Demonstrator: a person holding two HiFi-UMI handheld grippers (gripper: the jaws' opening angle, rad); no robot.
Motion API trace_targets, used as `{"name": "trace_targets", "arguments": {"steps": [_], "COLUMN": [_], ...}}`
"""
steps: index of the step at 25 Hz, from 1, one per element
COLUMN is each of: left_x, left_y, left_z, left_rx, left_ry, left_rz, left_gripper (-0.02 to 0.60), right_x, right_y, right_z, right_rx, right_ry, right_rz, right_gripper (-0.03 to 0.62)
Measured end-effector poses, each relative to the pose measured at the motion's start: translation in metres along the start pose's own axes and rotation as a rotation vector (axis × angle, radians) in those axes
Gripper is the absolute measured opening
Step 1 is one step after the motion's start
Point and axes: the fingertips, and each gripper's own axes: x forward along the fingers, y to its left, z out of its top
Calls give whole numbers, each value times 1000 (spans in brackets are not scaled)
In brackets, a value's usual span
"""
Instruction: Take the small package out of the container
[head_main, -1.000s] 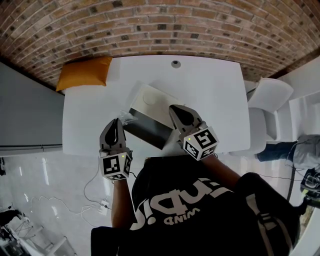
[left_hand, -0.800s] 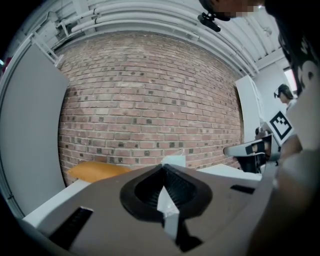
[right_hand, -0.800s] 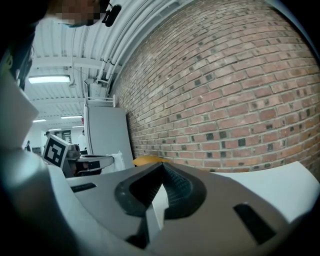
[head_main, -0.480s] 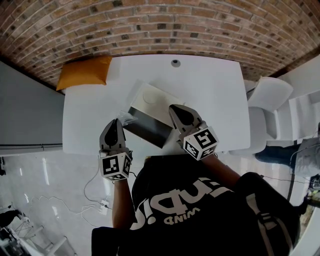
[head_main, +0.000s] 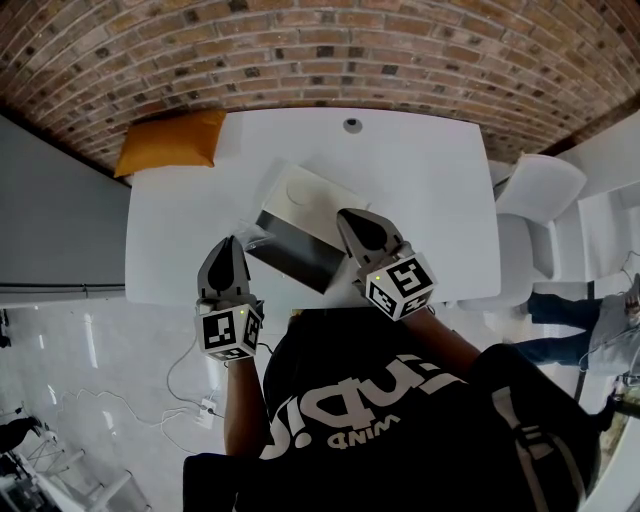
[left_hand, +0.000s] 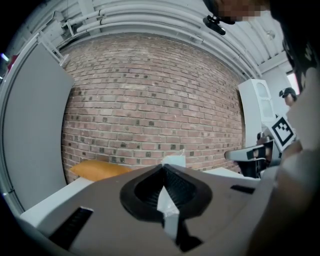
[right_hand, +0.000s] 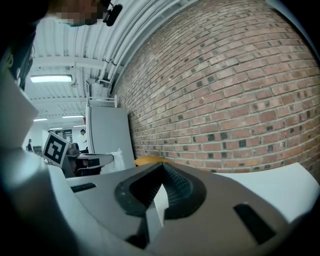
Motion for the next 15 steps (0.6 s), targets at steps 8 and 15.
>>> {"name": "trace_targets", "arguments": {"steps": [8,15], "left_x": [-4,-6], "left_y": [0,0], "left_z": [-1,-2], "left_rx": [6,2], "left_ry": [10,13], "left_rz": [-2,2], "left_gripper": [9,9], "right_x": [-2,-2], "right_y": [2,3], "right_z": [0,-1], "right_rx": [-1,-3], "right_ry": [-2,2], "right_rz": [5,8], "right_gripper": [-2,-2]}}
